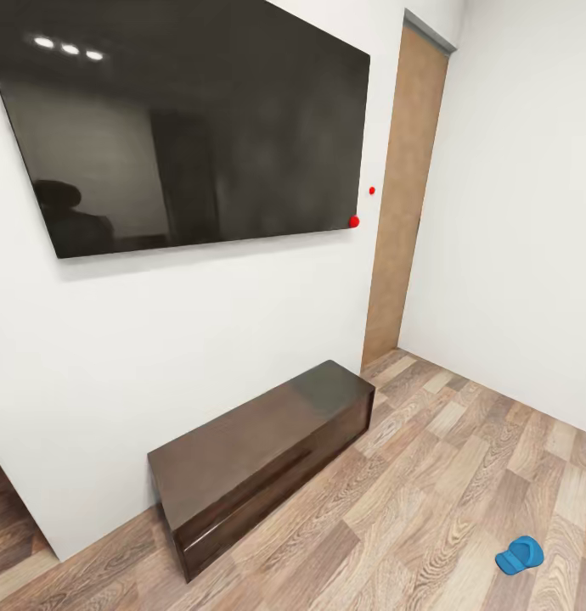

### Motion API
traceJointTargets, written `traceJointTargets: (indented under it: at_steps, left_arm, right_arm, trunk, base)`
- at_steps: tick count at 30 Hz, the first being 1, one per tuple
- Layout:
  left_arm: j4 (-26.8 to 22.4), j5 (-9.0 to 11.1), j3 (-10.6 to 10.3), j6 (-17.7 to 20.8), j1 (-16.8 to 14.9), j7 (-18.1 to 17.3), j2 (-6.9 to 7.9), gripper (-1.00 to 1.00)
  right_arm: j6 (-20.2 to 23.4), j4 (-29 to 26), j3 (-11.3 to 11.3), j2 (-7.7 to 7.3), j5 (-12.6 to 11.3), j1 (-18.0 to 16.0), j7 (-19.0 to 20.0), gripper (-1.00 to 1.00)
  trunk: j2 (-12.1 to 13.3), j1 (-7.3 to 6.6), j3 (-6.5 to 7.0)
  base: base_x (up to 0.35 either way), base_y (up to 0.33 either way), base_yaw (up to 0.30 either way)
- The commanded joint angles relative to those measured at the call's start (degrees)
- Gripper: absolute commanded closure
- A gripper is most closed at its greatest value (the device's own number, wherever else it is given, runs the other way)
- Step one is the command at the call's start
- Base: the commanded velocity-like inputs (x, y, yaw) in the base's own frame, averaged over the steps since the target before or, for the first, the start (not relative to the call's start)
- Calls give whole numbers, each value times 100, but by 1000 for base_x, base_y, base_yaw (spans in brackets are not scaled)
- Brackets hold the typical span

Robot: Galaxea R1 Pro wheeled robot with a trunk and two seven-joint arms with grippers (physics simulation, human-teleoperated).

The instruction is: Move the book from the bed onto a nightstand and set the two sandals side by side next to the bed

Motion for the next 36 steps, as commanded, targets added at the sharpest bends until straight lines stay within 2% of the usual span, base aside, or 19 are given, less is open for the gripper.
traceJointTargets:
  at_steps: [1,4,9,36]
  left_arm:
    - [-33,33,-32,33,33,-13,33,-100]
    - [-110,50,-22,44,130,-24,126,-100]
    - [-110,50,-22,44,141,-24,126,-100]
    - [-110,50,-22,44,141,-24,126,-100]
  right_arm:
    - [33,-33,11,33,-8,-34,21,-100]
    - [19,-131,2,63,-16,-93,10,-100]
    - [19,-271,2,63,-16,-93,10,-100]
    - [19,-271,2,63,-16,-93,10,-100]
  trunk:
    - [-2,0,-3]
    - [-2,0,-3]
    - [-2,0,-3]
    - [-2,0,-3]
  base:
    - [0,0,0]
    - [0,0,0]
    - [0,0,0]
    - [0,0,0]
